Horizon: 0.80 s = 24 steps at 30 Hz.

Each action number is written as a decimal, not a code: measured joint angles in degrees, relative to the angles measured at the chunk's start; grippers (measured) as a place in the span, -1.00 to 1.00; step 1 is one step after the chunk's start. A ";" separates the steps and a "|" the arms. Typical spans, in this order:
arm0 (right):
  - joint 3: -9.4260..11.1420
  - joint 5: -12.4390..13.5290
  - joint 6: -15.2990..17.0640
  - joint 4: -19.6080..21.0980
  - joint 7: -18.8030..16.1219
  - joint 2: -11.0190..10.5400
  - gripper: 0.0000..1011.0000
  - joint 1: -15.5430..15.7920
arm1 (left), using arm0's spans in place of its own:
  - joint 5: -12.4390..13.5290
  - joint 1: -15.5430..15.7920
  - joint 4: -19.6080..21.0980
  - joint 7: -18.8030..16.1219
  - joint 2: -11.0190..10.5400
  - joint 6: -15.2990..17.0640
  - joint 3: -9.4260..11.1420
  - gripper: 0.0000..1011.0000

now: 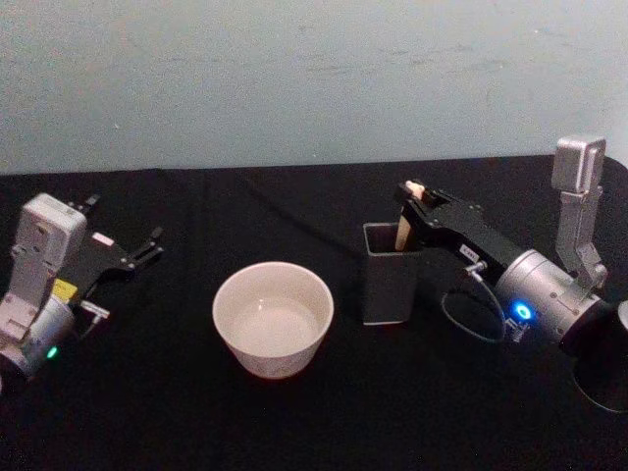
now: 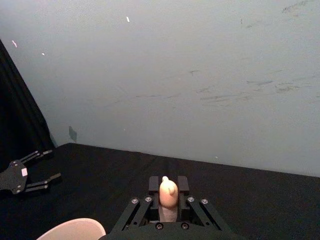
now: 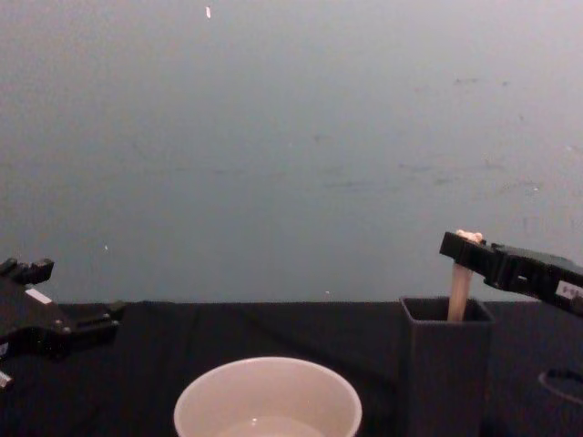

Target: Pick up the stirring spoon with one hand, stir inside the cup, then place it back in its original position.

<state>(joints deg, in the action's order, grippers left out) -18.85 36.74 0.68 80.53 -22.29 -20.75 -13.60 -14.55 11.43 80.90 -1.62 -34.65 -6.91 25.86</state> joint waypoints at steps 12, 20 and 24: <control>0.00 0.04 -0.02 0.00 -0.01 0.00 -0.05 0.00 | 0.00 0.00 0.00 0.00 0.00 0.00 0.00 0.98; 0.00 0.04 -0.02 0.00 -0.01 0.00 0.50 0.00 | 0.00 0.00 0.00 0.00 0.00 0.00 0.00 0.98; 0.00 0.04 -0.02 0.00 -0.01 0.00 0.68 0.00 | 0.00 0.00 0.00 0.00 0.00 0.00 0.00 0.98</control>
<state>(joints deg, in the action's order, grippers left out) -18.85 36.78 0.66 80.54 -22.29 -20.76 -13.60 -14.55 11.43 80.90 -1.62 -34.65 -6.91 25.86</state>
